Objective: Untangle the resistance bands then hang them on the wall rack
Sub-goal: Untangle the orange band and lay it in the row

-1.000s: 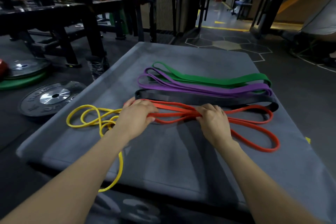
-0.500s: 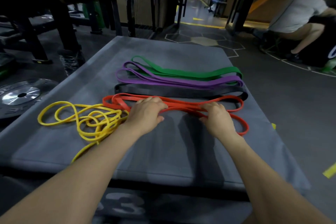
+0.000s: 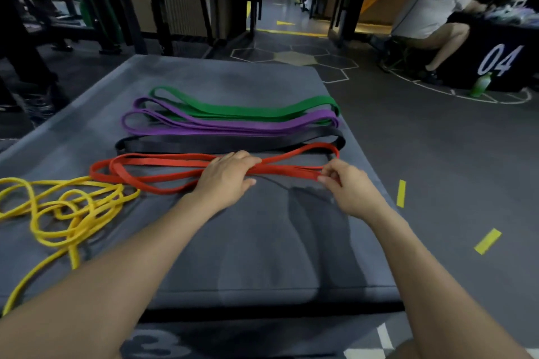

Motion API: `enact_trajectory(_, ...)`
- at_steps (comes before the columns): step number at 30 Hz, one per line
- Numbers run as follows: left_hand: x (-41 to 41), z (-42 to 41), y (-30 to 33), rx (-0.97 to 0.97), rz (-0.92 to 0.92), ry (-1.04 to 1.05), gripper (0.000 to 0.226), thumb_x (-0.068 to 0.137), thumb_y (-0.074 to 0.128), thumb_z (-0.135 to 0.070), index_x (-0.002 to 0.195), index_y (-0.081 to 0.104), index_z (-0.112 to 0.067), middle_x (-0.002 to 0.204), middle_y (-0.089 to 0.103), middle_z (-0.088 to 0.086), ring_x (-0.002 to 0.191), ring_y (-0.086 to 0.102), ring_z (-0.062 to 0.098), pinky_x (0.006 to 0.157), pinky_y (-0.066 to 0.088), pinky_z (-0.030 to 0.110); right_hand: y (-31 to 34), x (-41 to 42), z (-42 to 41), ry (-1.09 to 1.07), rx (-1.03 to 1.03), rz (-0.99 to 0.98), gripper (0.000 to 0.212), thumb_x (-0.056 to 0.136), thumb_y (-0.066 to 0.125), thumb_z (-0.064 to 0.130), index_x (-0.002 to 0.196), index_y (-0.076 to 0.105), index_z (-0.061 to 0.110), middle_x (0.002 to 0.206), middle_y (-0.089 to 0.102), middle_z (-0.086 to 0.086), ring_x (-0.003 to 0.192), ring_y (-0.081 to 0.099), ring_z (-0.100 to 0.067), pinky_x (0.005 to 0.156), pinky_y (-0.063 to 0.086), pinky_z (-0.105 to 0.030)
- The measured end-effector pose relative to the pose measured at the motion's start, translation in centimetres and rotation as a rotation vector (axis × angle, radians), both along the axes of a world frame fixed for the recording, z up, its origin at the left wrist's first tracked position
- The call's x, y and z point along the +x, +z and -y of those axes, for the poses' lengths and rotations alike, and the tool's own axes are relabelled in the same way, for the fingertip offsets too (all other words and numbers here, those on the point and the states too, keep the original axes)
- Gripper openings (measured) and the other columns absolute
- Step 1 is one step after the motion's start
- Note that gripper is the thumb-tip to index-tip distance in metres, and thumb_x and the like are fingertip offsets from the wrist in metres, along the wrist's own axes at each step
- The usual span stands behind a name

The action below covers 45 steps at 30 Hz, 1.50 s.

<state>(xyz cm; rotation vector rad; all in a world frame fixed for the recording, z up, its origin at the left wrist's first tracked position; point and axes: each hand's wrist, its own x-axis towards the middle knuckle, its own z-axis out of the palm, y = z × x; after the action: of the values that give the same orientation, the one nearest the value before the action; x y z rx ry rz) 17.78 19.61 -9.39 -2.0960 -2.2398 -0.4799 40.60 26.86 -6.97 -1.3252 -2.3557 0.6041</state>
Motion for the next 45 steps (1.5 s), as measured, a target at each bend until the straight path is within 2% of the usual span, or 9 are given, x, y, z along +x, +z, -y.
enact_trajectory(9,-0.7,-2.2,1.1,-0.095,-0.091,-0.022,0.037,0.089,0.057,-0.026,0.125,0.053,-0.032,0.118,0.054,-0.006,0.11,0.054,0.019,0.09,0.044,0.033,0.5,-1.6,-4.6,-0.302,-0.024,-0.56,0.016,0.086,0.065,0.024,0.087,0.055,0.011,0.07,0.053,0.01,0.065,0.049,-0.003,0.06,0.035,-0.022)
enact_trajectory(16,-1.4,-3.6,1.5,-0.076,-0.131,-0.064,0.04,0.089,0.058,-0.027,0.128,0.051,-0.031,0.121,0.05,-0.009,0.115,0.05,0.015,0.093,0.042,0.033,-2.0,-1.7,-6.2,-0.406,0.034,-0.533,0.023,0.09,0.059,0.03,0.09,0.065,0.008,0.093,0.056,-0.011,0.069,0.052,-0.015,0.064,0.032,-0.017)
enact_trajectory(19,-2.0,-3.7,0.9,-0.01,-0.066,-0.093,0.049,0.085,0.063,-0.024,0.131,0.049,-0.028,0.127,0.05,-0.008,0.119,0.048,0.015,0.1,0.039,0.033,-2.7,-1.6,-6.2,-0.374,0.057,-0.387,0.023,0.094,0.051,0.02,0.11,0.065,0.011,0.111,0.047,-0.012,0.102,0.048,-0.027,0.083,0.035,-0.022)
enact_trajectory(21,-2.3,-3.6,0.8,-0.045,-0.015,-0.096,0.046,0.087,0.061,-0.026,0.131,0.049,-0.029,0.128,0.053,-0.008,0.119,0.051,0.016,0.101,0.04,0.034,-3.1,-1.5,-6.1,-0.378,0.044,-0.348,0.028,0.094,0.048,0.012,0.118,0.062,0.013,0.116,0.049,-0.011,0.107,0.051,-0.03,0.092,0.043,-0.032)
enact_trajectory(24,-2.6,-3.5,0.7,-0.117,0.023,-0.077,0.037,0.091,0.055,-0.029,0.128,0.053,-0.032,0.123,0.056,-0.011,0.111,0.056,0.016,0.094,0.044,0.033,-2.9,-1.4,-6.2,-0.462,0.052,-0.417,0.027,0.09,0.049,0.005,0.112,0.062,0.011,0.109,0.059,-0.01,0.095,0.058,-0.028,0.086,0.048,-0.038)
enact_trajectory(28,-2.7,-4.1,0.7,-0.16,0.145,-0.046,0.034,0.092,0.055,-0.022,0.125,0.058,-0.028,0.124,0.058,-0.007,0.113,0.055,0.017,0.097,0.042,0.033,-2.5,-1.6,-5.9,-0.545,0.129,-0.409,0.015,0.089,0.047,0.001,0.097,0.06,0.003,0.103,0.049,-0.01,0.084,0.049,-0.025,0.073,0.037,-0.029)
enact_trajectory(33,-3.0,-4.4,0.3,-0.158,0.202,-0.044,0.033,0.092,0.056,-0.021,0.124,0.06,-0.028,0.122,0.059,-0.006,0.113,0.055,0.018,0.099,0.042,0.035,-1.8,-3.3,-4.3,-0.245,0.386,-0.233,0.017,0.088,0.053,0.006,0.099,0.066,0.005,0.107,0.055,-0.009,0.104,0.046,-0.026,0.079,0.039,-0.031)
enact_trajectory(38,-3.3,-4.2,0.1,-0.133,0.206,-0.049,0.033,0.091,0.056,-0.024,0.123,0.06,-0.031,0.123,0.06,-0.007,0.114,0.055,0.018,0.099,0.041,0.039,-1.9,-8.0,-1.6,0.263,0.281,0.007,0.034,0.086,0.057,0.011,0.12,0.061,0.012,0.122,0.055,-0.004,0.113,0.045,-0.024,0.095,0.036,-0.03)
enact_trajectory(45,-3.9,-2.5,0.3,-0.052,0.357,-0.02,0.043,0.083,0.067,-0.016,0.125,0.059,-0.024,0.12,0.065,-0.002,0.111,0.06,0.014,0.1,0.045,0.035,-2.9,-11.2,-0.8,0.201,0.356,0.076,0.028,0.092,0.049,0.016,0.116,0.063,0.015,0.111,0.058,-0.005,0.104,0.045,-0.027,0.086,0.041,-0.033)
